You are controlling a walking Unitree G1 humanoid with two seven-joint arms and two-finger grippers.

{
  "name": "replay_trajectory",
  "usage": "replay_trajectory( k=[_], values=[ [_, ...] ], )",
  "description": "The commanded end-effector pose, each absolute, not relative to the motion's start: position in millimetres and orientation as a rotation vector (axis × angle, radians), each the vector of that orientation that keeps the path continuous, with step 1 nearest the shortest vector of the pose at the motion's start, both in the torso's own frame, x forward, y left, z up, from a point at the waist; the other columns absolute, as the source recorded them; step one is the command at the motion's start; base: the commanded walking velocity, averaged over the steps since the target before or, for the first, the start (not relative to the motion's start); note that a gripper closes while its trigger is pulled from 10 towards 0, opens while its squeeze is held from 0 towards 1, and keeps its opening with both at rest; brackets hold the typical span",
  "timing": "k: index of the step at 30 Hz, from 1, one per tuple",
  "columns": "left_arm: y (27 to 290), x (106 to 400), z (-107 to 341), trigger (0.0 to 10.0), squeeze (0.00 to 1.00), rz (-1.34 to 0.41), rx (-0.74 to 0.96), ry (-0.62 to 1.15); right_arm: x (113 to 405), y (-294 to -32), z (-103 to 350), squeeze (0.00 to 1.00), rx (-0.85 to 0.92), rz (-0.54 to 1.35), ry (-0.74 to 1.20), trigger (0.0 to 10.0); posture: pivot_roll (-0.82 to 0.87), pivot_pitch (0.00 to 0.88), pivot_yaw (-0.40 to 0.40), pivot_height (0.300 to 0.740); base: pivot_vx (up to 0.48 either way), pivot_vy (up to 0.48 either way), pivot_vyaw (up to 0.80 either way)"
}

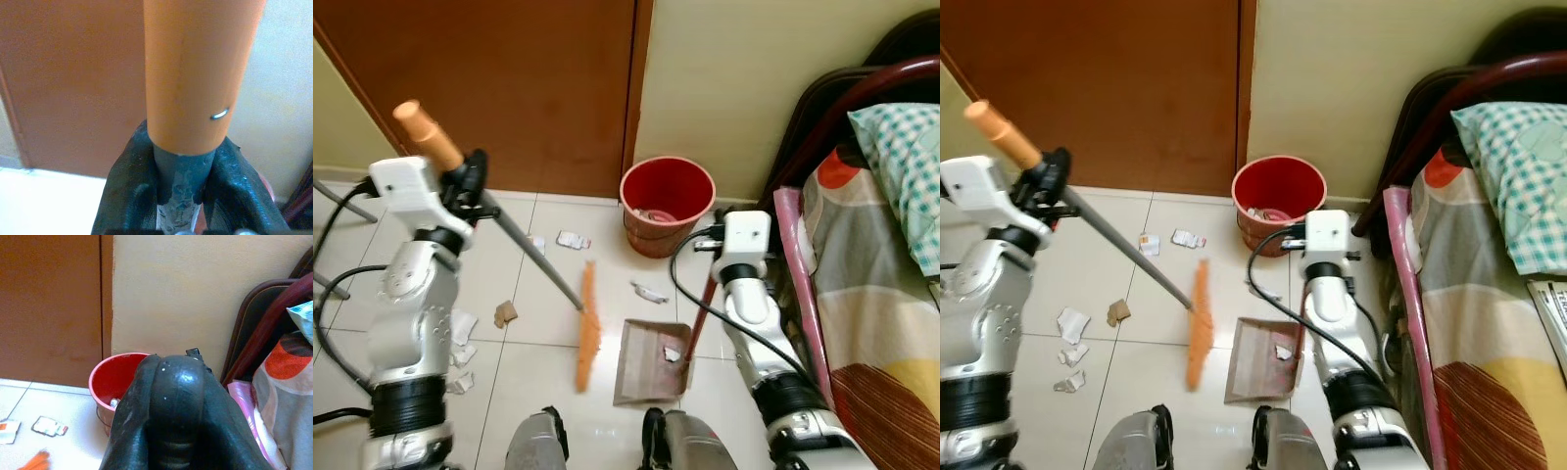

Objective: Sweep floor

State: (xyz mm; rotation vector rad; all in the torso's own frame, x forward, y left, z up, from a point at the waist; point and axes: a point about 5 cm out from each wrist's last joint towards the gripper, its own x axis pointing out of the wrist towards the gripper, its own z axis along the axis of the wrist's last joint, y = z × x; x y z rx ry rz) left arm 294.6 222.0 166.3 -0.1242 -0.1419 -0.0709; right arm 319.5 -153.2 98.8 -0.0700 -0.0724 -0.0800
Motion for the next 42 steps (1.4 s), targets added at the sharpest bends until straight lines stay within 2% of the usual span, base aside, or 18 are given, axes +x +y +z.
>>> replay_trajectory(
  k=[1,7,14,21,25,31,35,42],
  values=[
    [218.3,288.3,142.3,10.0,0.0,-0.107,-0.088,-0.048,317.2,-161.1,106.6,0.0,-0.032,-0.091,-0.093,10.0,0.06,0.126,-0.024,0.74,0.0,0.0,0.0],
    [203.7,271.7,95.9,10.0,0.0,-0.178,0.008,0.085,315.8,-166.1,133.7,0.0,0.038,-0.073,-0.151,10.0,0.03,0.118,-0.018,0.74,0.0,0.0,0.0],
    [189.1,270.1,85.4,10.0,0.0,-0.21,0.021,0.103,322.8,-166.0,165.7,0.0,0.109,-0.085,-0.203,10.0,0.02,0.114,-0.008,0.74,0.0,0.0,0.0],
    [183.4,274.0,82.6,10.0,0.0,-0.222,0.026,0.094,335.9,-148.8,209.6,0.0,0.216,-0.013,-0.282,10.0,0.02,0.105,-0.013,0.74,0.0,0.0,0.0],
    [181.9,273.4,80.2,10.0,0.0,-0.22,0.027,0.1,344.1,-147.5,233.3,0.0,0.232,0.007,-0.333,10.0,0.02,0.103,-0.016,0.74,0.0,0.0,0.0],
    [175.4,271.5,76.6,10.0,0.0,-0.234,0.029,0.105,357.1,-149.3,278.7,0.0,0.203,0.062,-0.48,10.0,0.02,0.099,-0.02,0.74,0.0,0.0,0.0],
    [173.7,272.2,76.6,10.0,0.0,-0.237,0.027,0.103,361.0,-143.9,312.1,0.0,0.081,0.117,-0.621,10.0,0.02,0.099,-0.02,0.74,0.0,0.0,0.0],
    [171.6,274.3,77.8,10.0,0.0,-0.239,0.027,0.098,363.1,-137.5,346.1,0.0,-0.078,0.094,-0.769,10.0,0.03,0.102,-0.02,0.74,0.0,0.0,0.0]
  ],
)
